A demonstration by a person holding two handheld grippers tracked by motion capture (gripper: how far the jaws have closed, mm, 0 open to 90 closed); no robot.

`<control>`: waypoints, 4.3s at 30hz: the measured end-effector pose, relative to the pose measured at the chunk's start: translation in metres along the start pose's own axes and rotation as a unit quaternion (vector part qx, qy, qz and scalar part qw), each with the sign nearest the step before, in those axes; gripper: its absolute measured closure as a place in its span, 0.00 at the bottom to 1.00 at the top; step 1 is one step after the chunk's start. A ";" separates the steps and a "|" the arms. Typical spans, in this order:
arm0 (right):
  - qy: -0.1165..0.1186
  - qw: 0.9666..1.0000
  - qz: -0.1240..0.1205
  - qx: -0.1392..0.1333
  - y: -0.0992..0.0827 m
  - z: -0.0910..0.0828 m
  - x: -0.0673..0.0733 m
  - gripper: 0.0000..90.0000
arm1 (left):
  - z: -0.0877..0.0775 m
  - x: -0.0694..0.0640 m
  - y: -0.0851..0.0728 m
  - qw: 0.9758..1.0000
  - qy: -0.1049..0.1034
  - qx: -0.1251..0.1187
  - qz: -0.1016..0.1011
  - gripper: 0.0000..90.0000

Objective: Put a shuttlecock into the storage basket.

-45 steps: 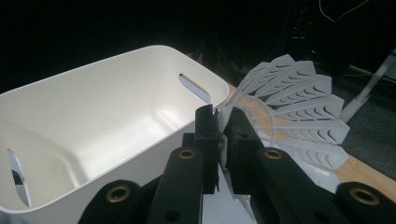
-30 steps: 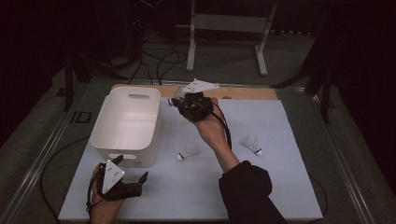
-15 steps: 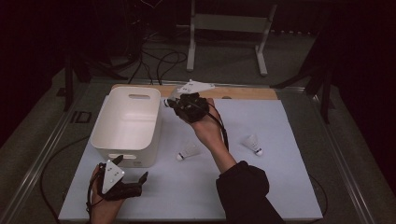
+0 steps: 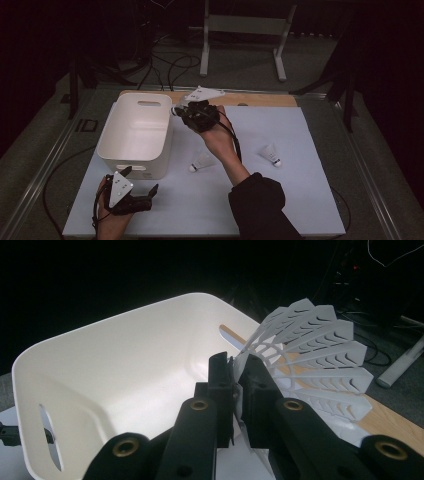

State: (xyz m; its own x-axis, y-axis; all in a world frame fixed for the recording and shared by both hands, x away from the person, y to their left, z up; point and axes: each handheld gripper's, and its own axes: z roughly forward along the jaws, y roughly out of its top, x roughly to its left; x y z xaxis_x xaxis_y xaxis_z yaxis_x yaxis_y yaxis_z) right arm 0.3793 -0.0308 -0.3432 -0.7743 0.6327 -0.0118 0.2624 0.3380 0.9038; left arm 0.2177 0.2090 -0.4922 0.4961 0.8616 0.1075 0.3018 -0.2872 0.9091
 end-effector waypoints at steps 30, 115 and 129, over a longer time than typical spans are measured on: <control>0.013 1.000 -0.009 0.006 0.007 0.014 0.015 0.94 | 0.000 0.000 0.000 1.000 -0.001 0.000 -0.001 0.01; -0.045 0.999 0.017 0.004 -0.008 -0.017 -0.013 0.10 | -0.001 0.000 0.000 1.000 0.001 -0.001 -0.003 0.01; -0.073 0.997 0.013 0.019 -0.020 -0.031 -0.026 0.10 | -0.001 0.000 0.000 1.000 0.001 -0.001 -0.002 0.01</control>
State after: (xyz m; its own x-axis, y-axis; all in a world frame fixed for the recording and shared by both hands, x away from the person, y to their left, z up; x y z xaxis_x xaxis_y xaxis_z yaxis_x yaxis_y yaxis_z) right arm 0.3768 -0.0756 -0.3475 -0.6754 0.7355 -0.0543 0.3048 0.3454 0.8876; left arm 0.2172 0.2095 -0.4917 0.4927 0.8638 0.1050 0.3024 -0.2831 0.9102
